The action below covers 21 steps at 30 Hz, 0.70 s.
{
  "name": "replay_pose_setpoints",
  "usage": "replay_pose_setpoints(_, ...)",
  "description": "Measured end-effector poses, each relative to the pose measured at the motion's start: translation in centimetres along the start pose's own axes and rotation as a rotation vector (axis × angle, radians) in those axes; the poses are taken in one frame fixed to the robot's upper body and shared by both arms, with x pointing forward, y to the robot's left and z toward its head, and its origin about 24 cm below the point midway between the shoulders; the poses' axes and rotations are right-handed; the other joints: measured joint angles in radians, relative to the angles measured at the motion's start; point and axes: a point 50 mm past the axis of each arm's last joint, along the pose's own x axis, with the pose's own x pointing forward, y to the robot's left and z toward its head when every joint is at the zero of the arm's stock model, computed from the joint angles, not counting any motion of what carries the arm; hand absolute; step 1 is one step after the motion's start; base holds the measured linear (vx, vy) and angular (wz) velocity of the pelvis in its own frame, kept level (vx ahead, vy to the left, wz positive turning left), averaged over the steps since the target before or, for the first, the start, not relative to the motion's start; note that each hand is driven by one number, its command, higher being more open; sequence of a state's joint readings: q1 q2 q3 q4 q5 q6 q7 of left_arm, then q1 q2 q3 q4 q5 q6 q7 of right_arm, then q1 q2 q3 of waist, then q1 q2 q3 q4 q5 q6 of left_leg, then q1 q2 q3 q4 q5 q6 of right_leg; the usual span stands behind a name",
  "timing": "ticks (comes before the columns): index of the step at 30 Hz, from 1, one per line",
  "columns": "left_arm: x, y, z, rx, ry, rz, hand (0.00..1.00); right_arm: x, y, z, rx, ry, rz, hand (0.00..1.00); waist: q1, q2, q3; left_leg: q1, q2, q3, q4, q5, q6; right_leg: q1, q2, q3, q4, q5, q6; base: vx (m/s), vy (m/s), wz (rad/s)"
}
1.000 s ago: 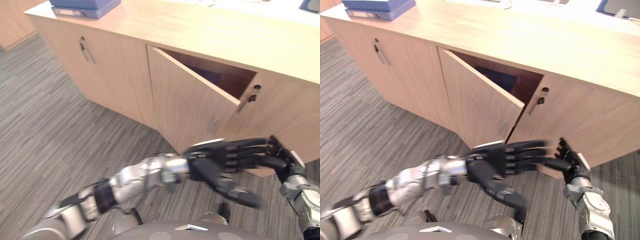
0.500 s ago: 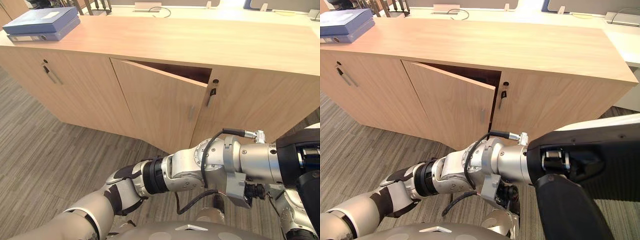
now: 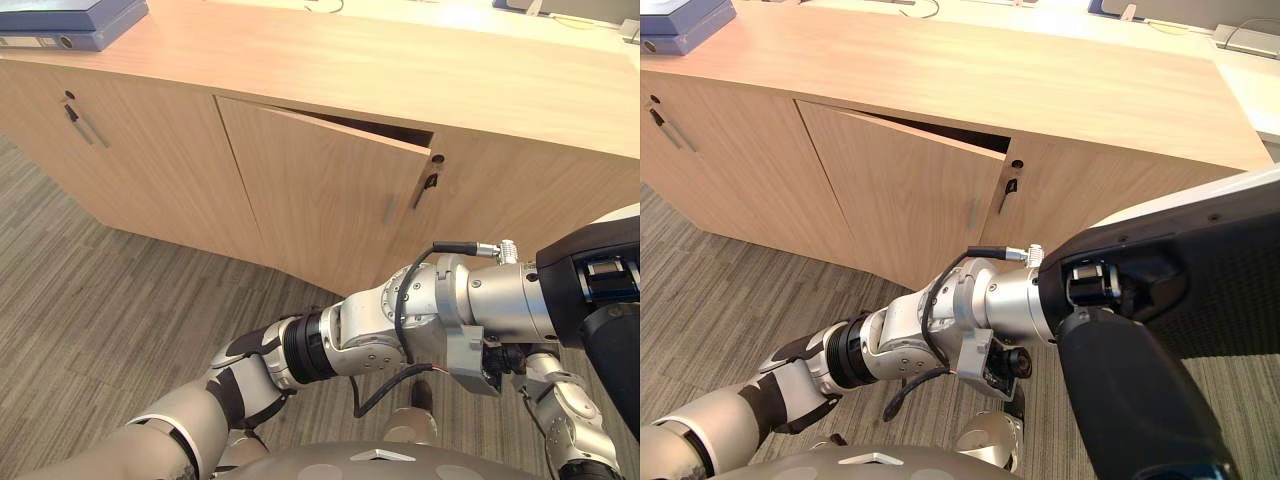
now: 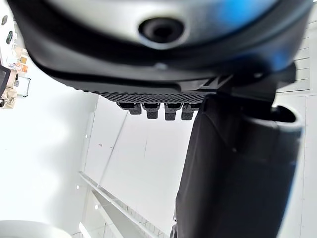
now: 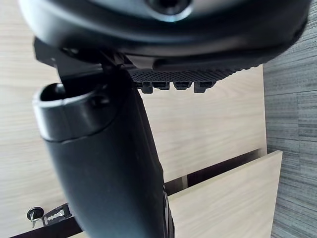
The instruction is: Walk over to the cabinet, pick up the folder, carry it to the office cabinet, place the folder inside the office cabinet, then close the office cabinet door
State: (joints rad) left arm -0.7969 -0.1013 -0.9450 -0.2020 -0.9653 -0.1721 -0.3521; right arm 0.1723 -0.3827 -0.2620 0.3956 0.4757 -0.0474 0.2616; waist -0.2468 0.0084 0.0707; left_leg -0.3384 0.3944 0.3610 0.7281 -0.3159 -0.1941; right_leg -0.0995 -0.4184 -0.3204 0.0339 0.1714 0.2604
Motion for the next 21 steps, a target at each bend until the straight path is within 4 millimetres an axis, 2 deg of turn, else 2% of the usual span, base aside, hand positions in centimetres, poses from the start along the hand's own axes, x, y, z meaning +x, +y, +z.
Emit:
replay_pose_setpoints(6, -0.3, 0.5, -0.6, 0.004, 0.026, 0.018, 1.0, -0.1, -0.1, -0.1, 0.0, 0.004, -0.002, 1.0, 0.007, -0.006, 0.004, 0.012, -0.001, -0.005, -0.002, 0.0, 0.0, 0.017, 0.0, -0.004, 0.0, -0.001, -0.001, 0.0, 0.0, 0.0)
replay_pose_setpoints(9, -1.6, 2.2, -2.6, 0.021, 0.12, 0.115, 1.0, -0.3, -0.2, -0.3, 0.0, 0.012, -0.007, 1.0, 0.025, -0.012, 0.006, 0.017, -0.006, -0.008, -0.014, 0.002, 0.002, 0.025, -0.001, -0.009, -0.004, -0.007, -0.006, -0.01, -0.015, 0.06)
replay_pose_setpoints(11, -4.0, 3.7, -4.3, 0.017, 0.209, 0.246, 1.0, -0.4, -0.3, -0.5, 0.001, 0.016, -0.011, 1.0, 0.024, -0.016, 0.009, 0.019, -0.018, -0.027, -0.033, 0.015, 0.006, 0.047, -0.001, -0.034, -0.016, -0.008, -0.006, 0.01, -0.037, 0.25)
replay_pose_setpoints(12, -6.1, 4.4, -5.1, 0.008, 0.266, 0.329, 1.0, -0.6, -0.5, -0.5, 0.002, 0.019, -0.017, 1.0, 0.027, -0.016, 0.009, 0.023, -0.023, -0.032, -0.047, 0.023, 0.005, 0.055, -0.001, -0.045, -0.019, -0.009, -0.007, 0.03, -0.037, 0.21)
replay_pose_setpoints(13, -7.2, 4.5, -5.4, -0.003, 0.292, 0.369, 1.0, -0.7, -0.5, -0.6, 0.003, 0.022, -0.019, 1.0, 0.029, -0.016, 0.009, 0.026, -0.026, -0.034, -0.054, 0.027, 0.005, 0.058, -0.001, -0.049, -0.019, -0.009, -0.007, 0.05, -0.045, 0.22)
replay_pose_setpoints(14, -9.6, 4.7, -5.9, -0.027, 0.341, 0.442, 1.0, -1.0, -0.8, -0.9, 0.003, 0.031, -0.027, 1.0, 0.033, -0.016, 0.009, 0.031, -0.033, -0.042, -0.068, 0.035, 0.003, 0.069, -0.002, -0.061, -0.019, -0.011, -0.004, 0.06, -0.043, 0.19)
replay_pose_setpoints(15, -11.8, 4.7, -6.3, -0.051, 0.384, 0.511, 1.0, -1.4, -1.1, -1.1, 0.004, 0.04, -0.036, 1.0, 0.042, -0.016, 0.009, 0.035, -0.036, -0.047, -0.078, 0.041, 0.0, 0.075, -0.002, -0.07, -0.019, -0.015, -0.002, 0.07, -0.041, 0.18)
replay_pose_setpoints(16, -13.1, 4.6, -6.4, -0.065, 0.401, 0.55, 1.0, -1.6, -1.3, -1.3, 0.005, 0.044, -0.042, 1.0, 0.048, -0.016, 0.009, 0.035, -0.038, -0.048, -0.083, 0.044, 0.001, 0.075, -0.001, -0.074, -0.019, -0.015, -0.002, 0.07, -0.037, 0.15)
replay_pose_setpoints(18, -18.0, 4.1, -6.3, -0.162, 0.397, 0.739, 1.0, -2.0, -1.7, -1.6, 0.005, 0.057, -0.048, 1.0, 0.052, -0.018, 0.01, 0.04, -0.045, -0.055, -0.104, 0.055, 0.0, 0.083, -0.001, -0.089, -0.019, -0.016, -0.002, 0.07, -0.032, 0.14)
replay_pose_setpoints(21, -22.6, 2.7, -6.3, -0.263, 0.347, 0.945, 1.0, -2.3, -1.6, -2.0, 0.012, 0.066, -0.045, 1.0, 0.065, -0.019, 0.009, 0.056, -0.048, -0.052, -0.127, 0.061, -0.006, 0.089, 0.0, -0.092, -0.018, -0.022, -0.001, 0.07, -0.028, 0.02)
